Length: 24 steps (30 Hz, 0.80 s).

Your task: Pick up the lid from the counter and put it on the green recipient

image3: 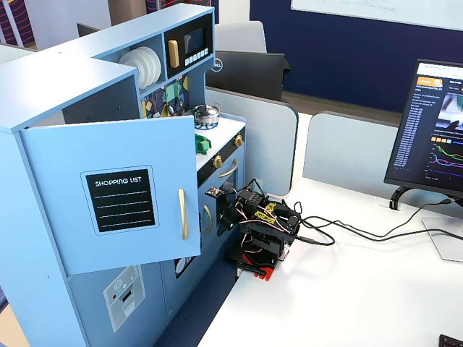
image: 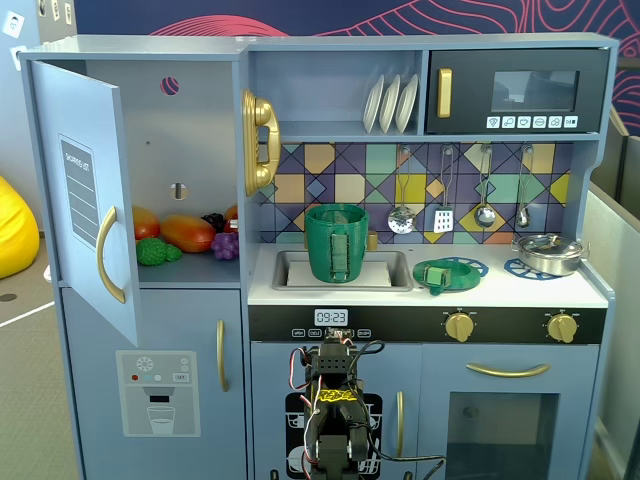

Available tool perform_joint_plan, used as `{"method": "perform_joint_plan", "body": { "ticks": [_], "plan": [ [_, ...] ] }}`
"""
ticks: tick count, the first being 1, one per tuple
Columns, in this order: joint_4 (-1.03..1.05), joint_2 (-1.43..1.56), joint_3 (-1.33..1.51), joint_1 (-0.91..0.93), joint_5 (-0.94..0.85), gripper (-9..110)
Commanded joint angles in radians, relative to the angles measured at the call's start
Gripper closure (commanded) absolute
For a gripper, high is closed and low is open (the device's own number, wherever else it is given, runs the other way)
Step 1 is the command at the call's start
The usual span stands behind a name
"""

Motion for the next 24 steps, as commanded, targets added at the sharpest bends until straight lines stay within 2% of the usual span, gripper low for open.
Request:
{"method": "perform_joint_plan", "body": {
  "ticks": [1,13,16,21,24],
  "plan": [
    [0.173,0.000,0.020,0.095,0.005,101],
    [0.124,0.000,0.018,0.123,0.002,101],
    [-0.061,-0.003,0.005,0.218,-0.057,101],
    [-0.612,-0.189,-0.129,0.425,-0.229,101],
    [-0.864,-0.328,-0.258,0.502,-0.244,101]
  ]
}}
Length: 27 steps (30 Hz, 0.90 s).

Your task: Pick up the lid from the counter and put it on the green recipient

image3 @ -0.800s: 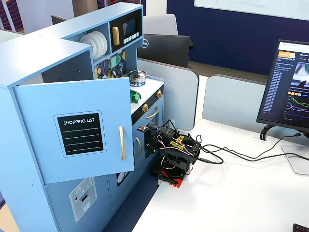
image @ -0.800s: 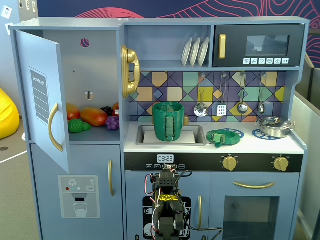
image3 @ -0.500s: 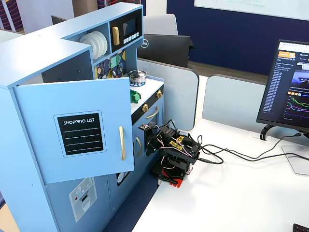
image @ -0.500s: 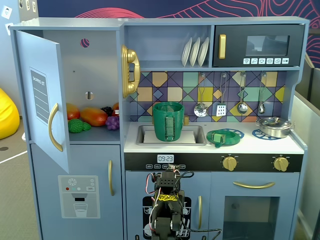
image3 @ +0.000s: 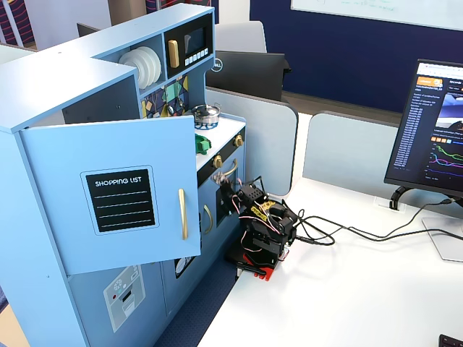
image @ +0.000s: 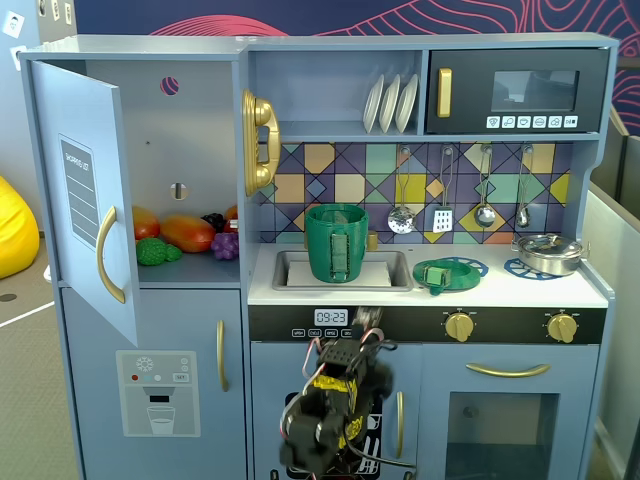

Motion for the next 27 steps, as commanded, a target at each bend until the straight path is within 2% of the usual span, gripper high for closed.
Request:
{"method": "perform_joint_plan", "body": {
  "ticks": [1,4,8,14,19,27],
  "plan": [
    [-0.377,-0.181,-0.227,0.127,-0.029,101],
    [-0.485,-0.272,-0.342,0.210,-0.017,98],
    [-0.689,-0.328,-0.364,0.304,0.034,78],
    [-0.845,-0.347,-0.359,0.298,0.126,55],
    [-0.897,-0.390,-0.377,0.270,0.141,49],
    [-0.930,-0.531,-0.477,0.264,0.120,51]
  ]
}}
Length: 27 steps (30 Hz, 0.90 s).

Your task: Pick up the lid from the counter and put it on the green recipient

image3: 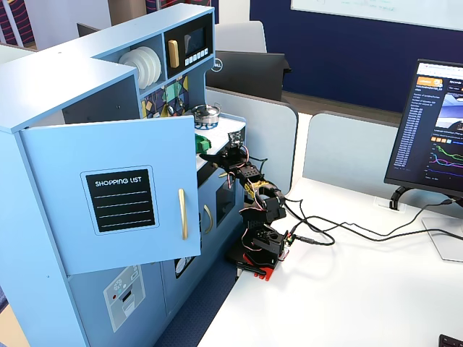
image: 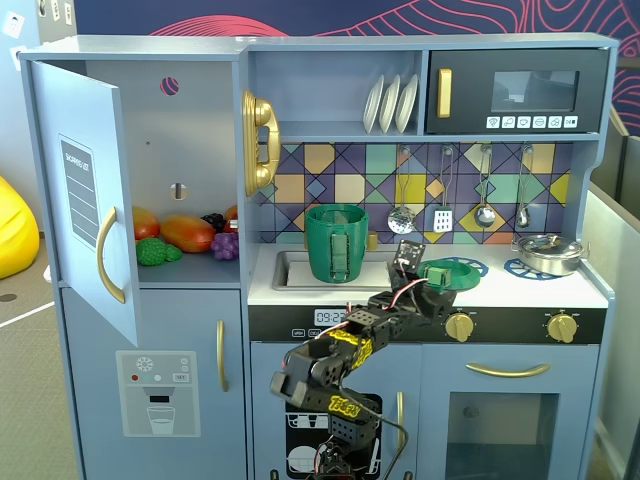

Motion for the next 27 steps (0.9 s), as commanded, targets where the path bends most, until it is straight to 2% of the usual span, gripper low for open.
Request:
{"method": "perform_joint_plan", "body": {
  "ticks": [1,27],
  "plan": [
    [-0.046,-0.060,-0.118,-0.025,-0.008,51],
    [-0.178,-0.509,-0.446,-0.078,-0.041,58]
  ]
}}
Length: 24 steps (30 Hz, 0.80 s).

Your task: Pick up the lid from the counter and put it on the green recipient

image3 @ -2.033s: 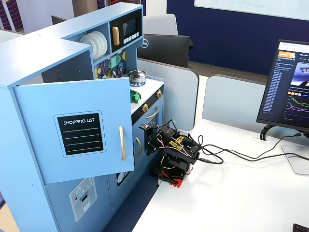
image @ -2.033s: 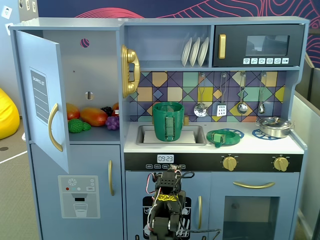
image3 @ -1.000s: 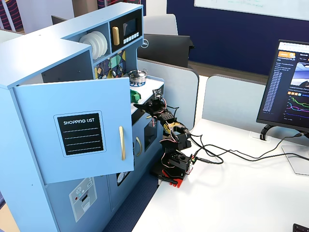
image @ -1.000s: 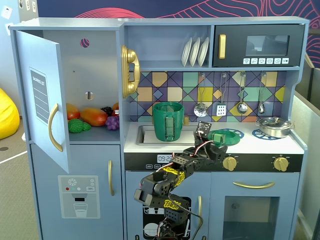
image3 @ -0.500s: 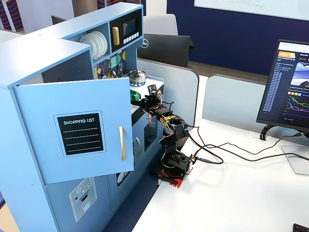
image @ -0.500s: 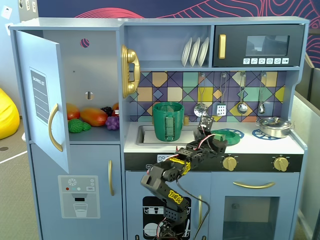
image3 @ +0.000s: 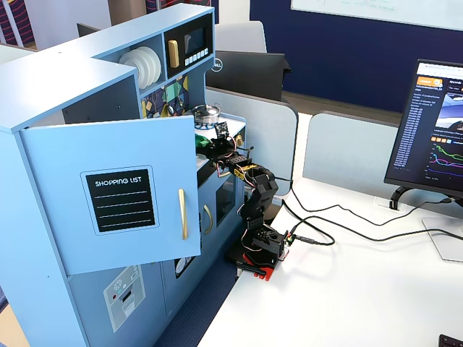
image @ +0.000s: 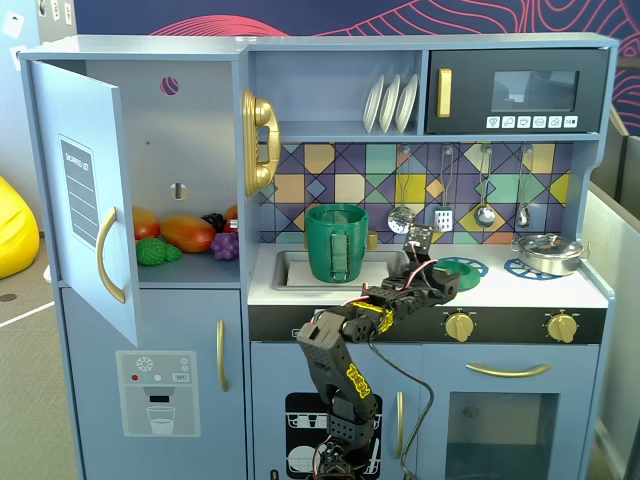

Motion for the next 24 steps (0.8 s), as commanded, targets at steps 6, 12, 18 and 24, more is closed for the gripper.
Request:
{"method": "perform_joint_plan", "body": {
  "ticks": [6,12,18,24],
  "plan": [
    [-0.037,-0.074,-0.137,-0.017,0.006,66],
    [-0.037,-0.083,-0.126,-0.051,-0.025,98],
    [-0.091,-0.069,-0.089,-0.069,0.003,101],
    [-0.109,-0.043,-0.126,-0.057,-0.008,101]
  ]
}}
